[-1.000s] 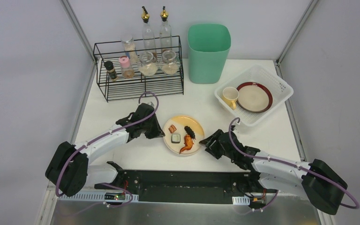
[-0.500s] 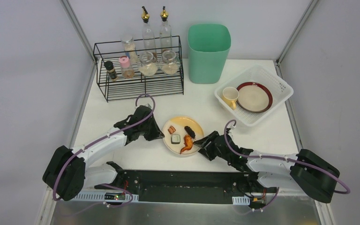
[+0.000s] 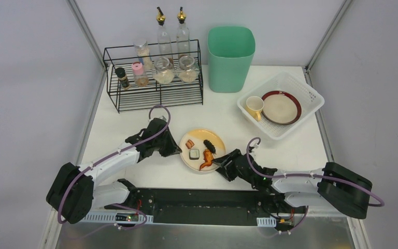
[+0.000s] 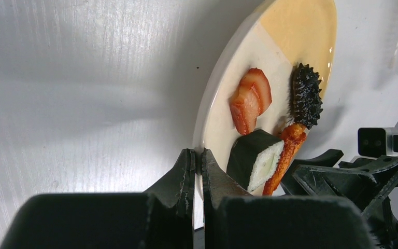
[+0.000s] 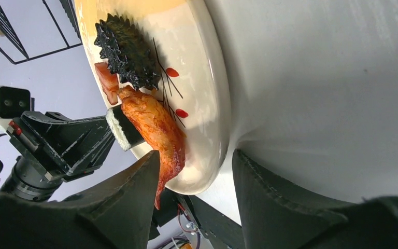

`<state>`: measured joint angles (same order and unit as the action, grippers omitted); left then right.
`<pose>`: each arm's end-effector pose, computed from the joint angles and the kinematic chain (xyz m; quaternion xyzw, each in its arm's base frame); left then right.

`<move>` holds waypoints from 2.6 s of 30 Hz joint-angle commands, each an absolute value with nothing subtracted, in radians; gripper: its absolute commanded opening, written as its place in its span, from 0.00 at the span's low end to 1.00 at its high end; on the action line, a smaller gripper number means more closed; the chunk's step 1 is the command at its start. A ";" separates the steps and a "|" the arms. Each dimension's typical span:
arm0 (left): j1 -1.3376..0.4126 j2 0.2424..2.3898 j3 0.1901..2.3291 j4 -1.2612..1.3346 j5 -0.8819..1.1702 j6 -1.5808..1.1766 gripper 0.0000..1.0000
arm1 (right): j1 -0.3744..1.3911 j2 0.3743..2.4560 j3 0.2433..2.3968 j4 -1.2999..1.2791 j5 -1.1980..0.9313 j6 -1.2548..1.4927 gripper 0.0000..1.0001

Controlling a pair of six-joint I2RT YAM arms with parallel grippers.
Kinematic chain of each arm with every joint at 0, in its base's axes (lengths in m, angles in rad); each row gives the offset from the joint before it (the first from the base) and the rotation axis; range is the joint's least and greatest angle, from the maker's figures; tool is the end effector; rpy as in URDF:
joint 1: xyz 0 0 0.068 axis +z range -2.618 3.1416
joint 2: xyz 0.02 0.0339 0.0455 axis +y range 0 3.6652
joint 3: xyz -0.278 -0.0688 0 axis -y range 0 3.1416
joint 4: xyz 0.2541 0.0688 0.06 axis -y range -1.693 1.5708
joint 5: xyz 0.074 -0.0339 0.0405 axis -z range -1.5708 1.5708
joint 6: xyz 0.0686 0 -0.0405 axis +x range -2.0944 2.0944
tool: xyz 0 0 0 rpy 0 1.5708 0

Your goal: Clear the kitchen counter

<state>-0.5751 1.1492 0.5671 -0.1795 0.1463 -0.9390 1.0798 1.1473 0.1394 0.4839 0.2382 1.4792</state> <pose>0.2078 -0.1466 0.1797 -0.1376 0.9069 -0.3185 0.2392 0.1151 0.1810 0.1137 0.2288 0.8311 0.4458 0.2411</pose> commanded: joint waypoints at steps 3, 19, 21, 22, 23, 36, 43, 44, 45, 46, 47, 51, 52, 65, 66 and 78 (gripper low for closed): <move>-0.574 1.094 0.562 -0.076 0.171 -0.989 0.00 | 1.119 1.250 0.092 0.423 0.312 1.554 0.56; -0.574 1.040 0.511 -0.092 0.198 -1.017 0.00 | 1.165 1.422 0.014 0.677 0.441 1.687 0.54; -0.573 1.034 0.503 -0.093 0.199 -1.022 0.00 | 1.165 1.418 0.004 0.686 0.463 1.693 0.54; -0.574 1.031 0.498 -0.093 0.201 -1.025 0.00 | 1.165 1.415 0.005 0.686 0.473 1.696 0.54; -0.574 1.030 0.494 -0.093 0.201 -1.026 0.00 | 1.165 1.413 0.005 0.684 0.481 1.695 0.54; -0.574 0.989 0.455 -0.114 0.216 -1.048 0.00 | 1.164 1.523 0.020 0.779 0.536 1.706 0.47; -0.575 0.983 0.440 -0.115 0.233 -1.056 0.00 | 1.158 1.734 0.026 1.040 0.537 1.706 0.41; -0.575 0.984 0.440 -0.115 0.234 -1.055 0.00 | 1.154 1.769 0.025 1.092 0.533 1.704 0.40; -0.575 0.985 0.441 -0.114 0.235 -1.055 0.00 | 1.151 1.804 0.021 1.152 0.532 1.698 0.39; -0.575 0.987 0.442 -0.115 0.236 -1.054 0.00 | 1.149 1.841 0.018 1.210 0.532 1.688 0.37; -0.575 0.988 0.442 -0.114 0.236 -1.054 0.00 | 1.145 1.871 0.019 1.253 0.526 1.683 0.36; -0.575 0.996 0.443 -0.115 0.236 -1.053 0.00 | 1.138 1.953 0.037 1.341 0.506 1.651 0.35; -0.575 0.998 0.444 -0.114 0.234 -1.052 0.00 | 1.136 1.957 0.041 1.343 0.505 1.637 0.35; -0.578 1.002 0.445 -0.114 0.241 -1.052 0.00 | 1.057 1.928 0.104 1.338 0.432 1.428 0.33; -0.578 1.004 0.445 -0.114 0.243 -1.051 0.00 | 1.055 1.925 0.110 1.338 0.430 1.414 0.31; -0.583 1.009 0.448 -0.114 0.252 -1.035 0.00 | 1.042 1.859 0.120 1.358 0.443 1.290 0.00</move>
